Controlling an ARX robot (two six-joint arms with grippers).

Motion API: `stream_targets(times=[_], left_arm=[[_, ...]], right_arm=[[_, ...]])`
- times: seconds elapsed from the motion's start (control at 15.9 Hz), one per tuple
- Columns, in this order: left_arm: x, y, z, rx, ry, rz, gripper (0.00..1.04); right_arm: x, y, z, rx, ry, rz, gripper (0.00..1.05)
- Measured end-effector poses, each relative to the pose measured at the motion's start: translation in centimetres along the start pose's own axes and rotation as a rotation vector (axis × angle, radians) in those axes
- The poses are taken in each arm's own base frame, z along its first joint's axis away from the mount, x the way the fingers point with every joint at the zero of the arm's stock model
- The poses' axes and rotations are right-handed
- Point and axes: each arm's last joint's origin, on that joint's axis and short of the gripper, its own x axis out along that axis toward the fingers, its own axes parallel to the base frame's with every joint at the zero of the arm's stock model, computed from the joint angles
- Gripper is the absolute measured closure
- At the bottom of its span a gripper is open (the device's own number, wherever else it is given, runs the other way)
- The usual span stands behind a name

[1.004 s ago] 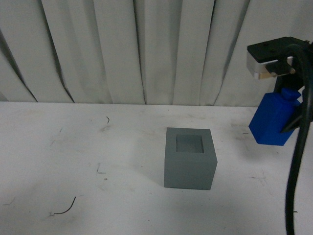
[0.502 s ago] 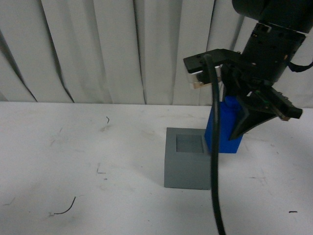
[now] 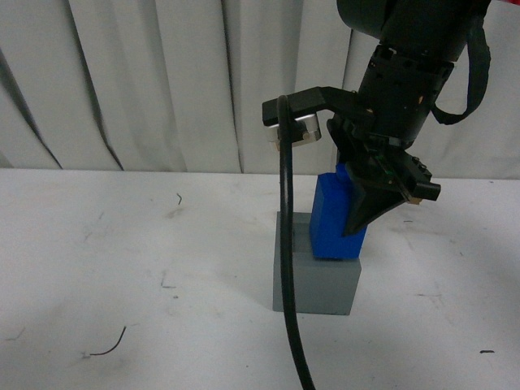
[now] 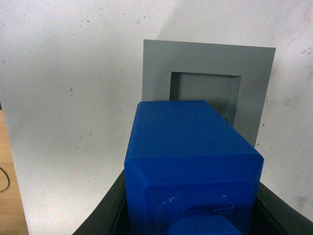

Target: Insert blue part into gray base

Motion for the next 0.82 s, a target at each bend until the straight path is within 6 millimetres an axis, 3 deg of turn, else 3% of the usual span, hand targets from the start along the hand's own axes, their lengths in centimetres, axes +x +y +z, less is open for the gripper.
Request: stream_targets(times=[0.38, 0.5, 0.82], left_arm=[[0.0, 0.0, 0.0, 0.0, 0.0, 0.0, 0.07], [0.0, 0.0, 0.0, 0.0, 0.0, 0.0, 0.07], [0.0, 0.0, 0.0, 0.0, 0.0, 0.0, 0.07]], right_arm=[[0.6, -1.5, 0.8, 0.009, 0.013, -0.018, 0.58], [1.9, -1.0, 2.4, 0.063, 0.027, -0.024, 0.58], [1.8, -1.1, 2.0, -0.032, 0.028, -0.032, 0.58]])
